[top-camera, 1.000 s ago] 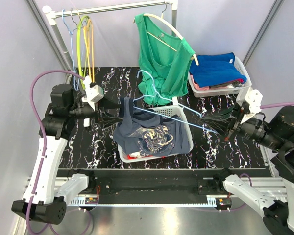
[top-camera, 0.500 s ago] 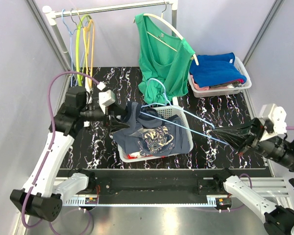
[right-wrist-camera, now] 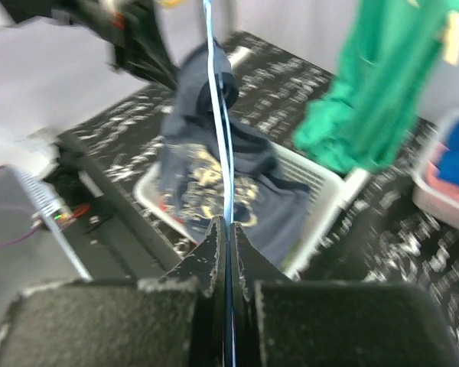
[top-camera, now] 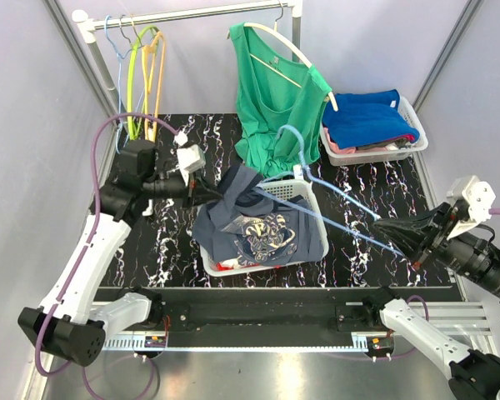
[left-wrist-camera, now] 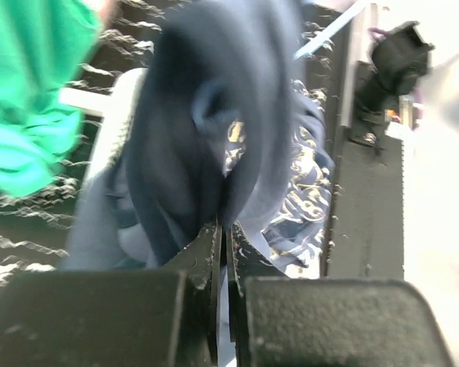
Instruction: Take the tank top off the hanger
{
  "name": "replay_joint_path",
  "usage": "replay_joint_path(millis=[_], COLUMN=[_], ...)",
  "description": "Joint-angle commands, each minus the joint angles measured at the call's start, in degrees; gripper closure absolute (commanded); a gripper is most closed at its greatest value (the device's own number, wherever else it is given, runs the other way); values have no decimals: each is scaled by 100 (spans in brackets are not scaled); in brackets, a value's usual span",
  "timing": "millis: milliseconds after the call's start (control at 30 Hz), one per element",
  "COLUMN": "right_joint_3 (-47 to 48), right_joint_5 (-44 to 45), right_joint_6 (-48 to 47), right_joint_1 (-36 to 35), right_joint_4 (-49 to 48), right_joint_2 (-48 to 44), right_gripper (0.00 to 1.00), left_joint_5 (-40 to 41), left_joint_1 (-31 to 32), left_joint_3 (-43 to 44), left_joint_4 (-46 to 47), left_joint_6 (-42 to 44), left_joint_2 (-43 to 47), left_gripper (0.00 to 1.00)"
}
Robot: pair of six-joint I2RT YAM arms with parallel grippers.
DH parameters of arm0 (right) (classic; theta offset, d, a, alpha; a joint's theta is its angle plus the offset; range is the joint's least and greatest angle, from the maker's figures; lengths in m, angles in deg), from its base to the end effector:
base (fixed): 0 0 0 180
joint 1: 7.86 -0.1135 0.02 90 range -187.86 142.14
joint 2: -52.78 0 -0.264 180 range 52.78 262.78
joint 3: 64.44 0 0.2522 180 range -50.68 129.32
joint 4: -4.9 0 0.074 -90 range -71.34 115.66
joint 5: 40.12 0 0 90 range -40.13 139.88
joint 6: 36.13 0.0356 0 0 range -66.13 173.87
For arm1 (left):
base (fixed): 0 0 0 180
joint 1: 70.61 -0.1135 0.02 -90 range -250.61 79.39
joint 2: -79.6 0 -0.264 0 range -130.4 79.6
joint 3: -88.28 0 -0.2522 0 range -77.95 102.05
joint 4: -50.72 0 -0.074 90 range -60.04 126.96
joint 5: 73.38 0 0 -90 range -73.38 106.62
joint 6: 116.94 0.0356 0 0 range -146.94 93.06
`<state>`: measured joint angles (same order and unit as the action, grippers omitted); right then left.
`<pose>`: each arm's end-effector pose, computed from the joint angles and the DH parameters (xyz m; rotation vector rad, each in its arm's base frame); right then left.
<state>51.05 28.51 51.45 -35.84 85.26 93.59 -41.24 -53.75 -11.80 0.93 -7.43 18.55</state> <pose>-0.0119 0.0084 0.5187 -0.7174 1.5458 0.6456 0.1928 -0.0899 0.3783 1.1524 1.6111 -1.0197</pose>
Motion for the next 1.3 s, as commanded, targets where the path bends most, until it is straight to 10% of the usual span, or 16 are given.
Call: replay_joint_path(millis=[0,300,700,1133,1267], right_joint_3=[-118,381,-573,-699,-532], right_joint_5=[1789,3463,1919,916,573], right_joint_6=[441,927,1261,1559,1709], right_joint_1=[13,13,13,13,13], right_joint_4=[317,722,-938,-2511,-3336], right_joint_2=[-21,-39,172,1041,1638], right_gripper=[100,100,100,100,100], left_joint_5=[1301,1411,513,3685,4053], left_joint_1=[-104,53,1626,2673,2962], left_joint_3=[925,1015,-531,-1728,-1833], left_joint_4=[491,606,405,17,8], left_joint_6=[-401,-772,-809,159,482], left_joint_2=[-3,-3,-187,-863,-926], left_gripper=[100,100,100,85,44])
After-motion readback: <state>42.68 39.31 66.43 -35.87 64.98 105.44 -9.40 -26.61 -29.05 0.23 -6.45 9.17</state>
